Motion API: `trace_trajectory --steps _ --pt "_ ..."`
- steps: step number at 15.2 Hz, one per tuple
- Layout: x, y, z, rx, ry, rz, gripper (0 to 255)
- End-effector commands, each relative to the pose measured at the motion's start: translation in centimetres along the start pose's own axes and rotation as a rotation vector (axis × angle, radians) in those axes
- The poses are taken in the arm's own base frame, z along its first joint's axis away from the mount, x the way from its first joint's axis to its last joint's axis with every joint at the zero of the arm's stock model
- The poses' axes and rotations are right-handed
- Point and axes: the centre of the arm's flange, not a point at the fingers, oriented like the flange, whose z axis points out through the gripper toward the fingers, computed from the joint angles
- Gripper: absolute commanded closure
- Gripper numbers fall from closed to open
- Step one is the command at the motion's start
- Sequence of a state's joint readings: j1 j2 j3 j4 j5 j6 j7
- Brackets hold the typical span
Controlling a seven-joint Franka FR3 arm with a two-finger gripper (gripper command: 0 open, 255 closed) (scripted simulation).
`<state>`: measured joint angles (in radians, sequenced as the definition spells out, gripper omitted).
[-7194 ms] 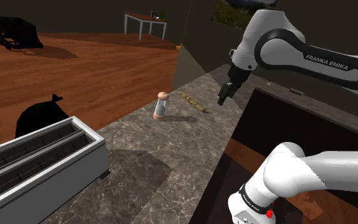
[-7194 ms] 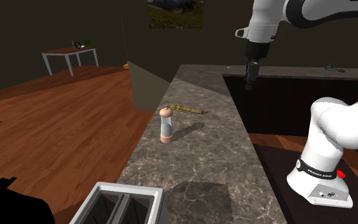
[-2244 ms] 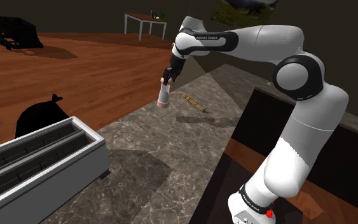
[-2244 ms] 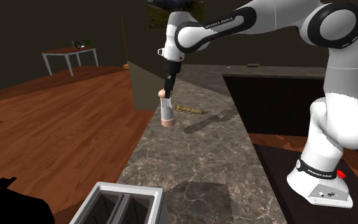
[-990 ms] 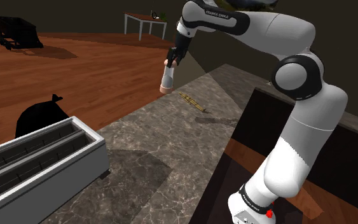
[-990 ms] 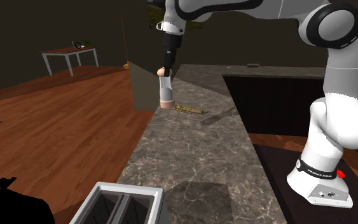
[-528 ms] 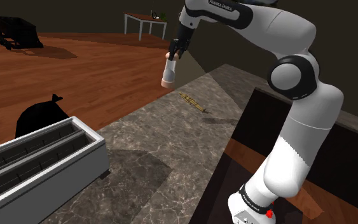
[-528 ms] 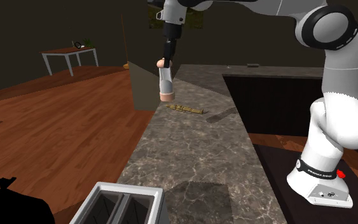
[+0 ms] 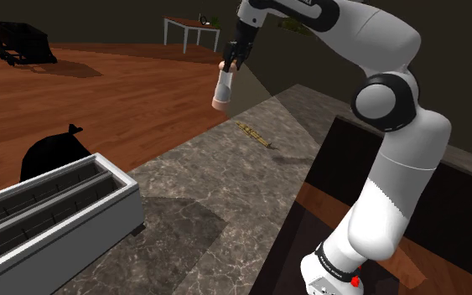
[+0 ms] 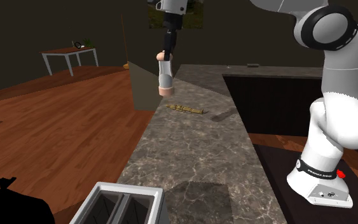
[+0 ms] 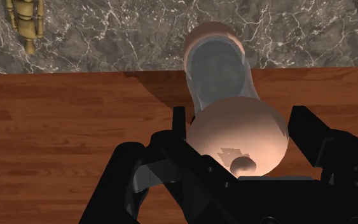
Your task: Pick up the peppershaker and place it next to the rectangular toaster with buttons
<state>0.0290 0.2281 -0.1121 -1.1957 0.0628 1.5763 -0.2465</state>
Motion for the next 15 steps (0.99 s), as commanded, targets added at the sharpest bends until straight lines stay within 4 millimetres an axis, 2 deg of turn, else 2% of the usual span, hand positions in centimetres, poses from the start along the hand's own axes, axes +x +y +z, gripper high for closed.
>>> trace_trajectory --steps 1,15 --pt "-0.8 -2.3 -0.3 0.0 0.0 0.0 255" --pt "-7.0 -19.7 -1.3 0.0 0.0 0.0 255"
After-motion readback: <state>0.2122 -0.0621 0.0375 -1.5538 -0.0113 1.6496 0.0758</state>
